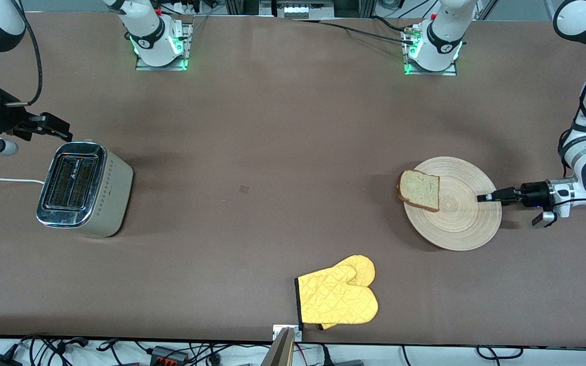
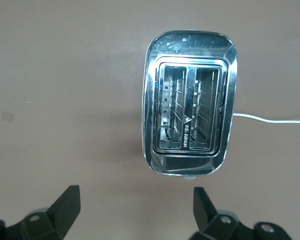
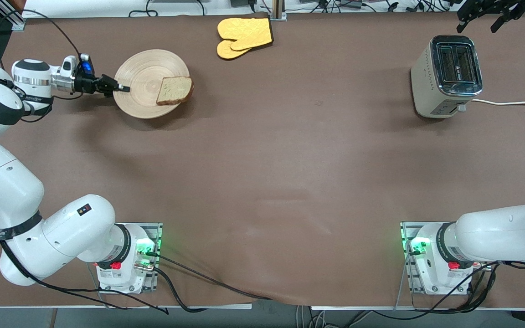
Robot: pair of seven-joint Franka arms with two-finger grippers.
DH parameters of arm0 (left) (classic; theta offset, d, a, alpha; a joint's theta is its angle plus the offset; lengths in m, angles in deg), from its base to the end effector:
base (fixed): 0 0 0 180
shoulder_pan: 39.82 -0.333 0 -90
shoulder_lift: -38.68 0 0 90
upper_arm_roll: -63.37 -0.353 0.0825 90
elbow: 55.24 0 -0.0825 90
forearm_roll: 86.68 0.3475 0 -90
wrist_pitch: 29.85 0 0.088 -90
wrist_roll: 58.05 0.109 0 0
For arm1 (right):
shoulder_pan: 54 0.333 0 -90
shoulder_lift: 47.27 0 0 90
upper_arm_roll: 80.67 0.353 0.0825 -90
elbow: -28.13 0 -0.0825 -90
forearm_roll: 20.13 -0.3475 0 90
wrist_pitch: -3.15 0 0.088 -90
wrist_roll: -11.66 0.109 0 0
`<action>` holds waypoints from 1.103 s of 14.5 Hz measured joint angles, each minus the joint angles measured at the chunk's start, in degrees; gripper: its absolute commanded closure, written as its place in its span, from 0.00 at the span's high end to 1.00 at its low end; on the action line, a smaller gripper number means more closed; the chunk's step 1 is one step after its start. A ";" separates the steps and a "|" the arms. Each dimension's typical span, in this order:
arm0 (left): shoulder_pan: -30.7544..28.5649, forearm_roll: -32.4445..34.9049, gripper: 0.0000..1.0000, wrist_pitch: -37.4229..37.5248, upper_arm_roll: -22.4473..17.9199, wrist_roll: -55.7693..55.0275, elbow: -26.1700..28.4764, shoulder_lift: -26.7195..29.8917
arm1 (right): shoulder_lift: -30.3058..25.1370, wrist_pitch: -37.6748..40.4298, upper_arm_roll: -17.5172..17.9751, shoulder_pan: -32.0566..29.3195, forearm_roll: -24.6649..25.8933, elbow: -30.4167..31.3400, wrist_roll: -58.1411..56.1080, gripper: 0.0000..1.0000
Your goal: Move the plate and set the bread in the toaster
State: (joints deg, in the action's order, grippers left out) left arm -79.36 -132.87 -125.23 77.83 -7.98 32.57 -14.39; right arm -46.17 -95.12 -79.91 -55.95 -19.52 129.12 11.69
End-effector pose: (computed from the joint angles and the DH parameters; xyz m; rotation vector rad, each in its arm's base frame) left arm 0.5926 0.2277 0.1697 1.9402 0.0185 0.0021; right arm 0.5267 -0.0120 0.5776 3.1302 -0.0304 -0.1045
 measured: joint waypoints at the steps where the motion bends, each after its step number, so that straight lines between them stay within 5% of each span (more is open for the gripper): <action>1: 0.80 0.00 0.01 -0.13 0.80 -1.81 -0.02 0.62 | 0.62 -0.29 0.03 0.33 -0.19 0.20 0.00 1.00; 5: 7.27 -0.76 0.01 -4.23 2.36 -7.32 1.27 3.39 | 4.04 -0.95 0.21 2.98 -1.99 0.35 0.28 1.00; 9: 8.64 -5.28 0.01 -11.24 9.70 -7.88 8.18 3.68 | 6.43 -1.07 0.26 4.86 -3.99 0.36 0.24 1.00; 16: 11.74 -13.15 0.01 -37.88 24.14 -7.94 19.12 3.71 | 6.66 -1.14 0.23 8.73 -9.05 0.42 0.46 1.00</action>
State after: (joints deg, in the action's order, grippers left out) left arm -67.62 -146.03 -163.11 101.97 -15.92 51.69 -10.68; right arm -39.51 -96.26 -79.69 -47.22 -28.57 129.54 12.15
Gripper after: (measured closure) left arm 0.916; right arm 0.000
